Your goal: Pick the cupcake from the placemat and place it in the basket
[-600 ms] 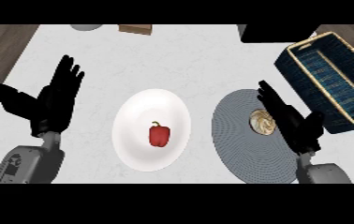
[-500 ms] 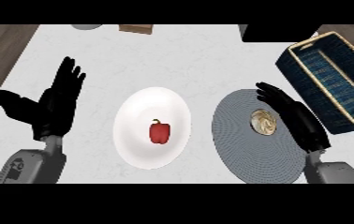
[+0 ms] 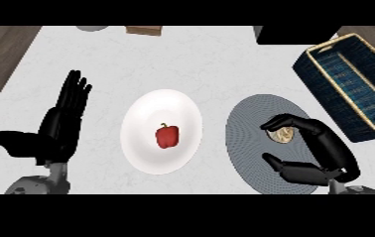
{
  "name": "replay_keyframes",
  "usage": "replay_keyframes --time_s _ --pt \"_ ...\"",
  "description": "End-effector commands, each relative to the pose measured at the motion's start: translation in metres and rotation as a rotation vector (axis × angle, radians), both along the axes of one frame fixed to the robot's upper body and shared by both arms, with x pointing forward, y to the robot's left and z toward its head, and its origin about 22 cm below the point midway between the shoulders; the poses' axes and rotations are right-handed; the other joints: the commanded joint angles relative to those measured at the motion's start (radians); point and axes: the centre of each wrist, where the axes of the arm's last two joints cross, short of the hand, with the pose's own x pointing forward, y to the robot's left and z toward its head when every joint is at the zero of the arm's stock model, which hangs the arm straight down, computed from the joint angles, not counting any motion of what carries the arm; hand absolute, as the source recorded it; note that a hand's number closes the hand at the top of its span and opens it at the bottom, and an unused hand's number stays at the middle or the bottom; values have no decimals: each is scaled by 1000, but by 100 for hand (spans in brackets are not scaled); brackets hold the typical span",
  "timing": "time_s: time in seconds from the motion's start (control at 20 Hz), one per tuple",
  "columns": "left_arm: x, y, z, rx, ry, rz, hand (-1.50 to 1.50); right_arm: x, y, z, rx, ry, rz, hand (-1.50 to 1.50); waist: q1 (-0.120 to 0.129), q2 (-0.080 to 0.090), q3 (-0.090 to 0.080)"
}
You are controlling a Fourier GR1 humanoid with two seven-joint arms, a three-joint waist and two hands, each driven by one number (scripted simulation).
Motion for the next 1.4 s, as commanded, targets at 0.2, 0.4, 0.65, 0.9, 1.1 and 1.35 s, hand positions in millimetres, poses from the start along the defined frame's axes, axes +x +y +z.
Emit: replay_keyframes --time_s 0.2,0.4,0.65,0.9,1.1,1.35 --pt "-6 -3 -10 25 4 4 0 -22 26 16 -241 -101 -442 -150 -15 2 -4" --pt "-24 -10 -16 21 3 -10 0 -22 -20 47 -559 -108 -677 -150 -6 -2 -7" --pt "-17 -14 -7 23 -29 0 0 -36 -31 104 -907 11 -636 -150 -18 -3 -7" --pt "-15 -14 -8 26 -19 -6 0 -37 -20 150 -1041 143 -451 -150 6 6 -4" --pt "-21 -25 -20 17 -21 -13 0 -38 -11 177 -1034 216 -350 -150 6 6 -3" --pt "-7 -16 -9 3 -8 -21 0 -19 15 169 -1037 261 -383 -150 7 8 -1"
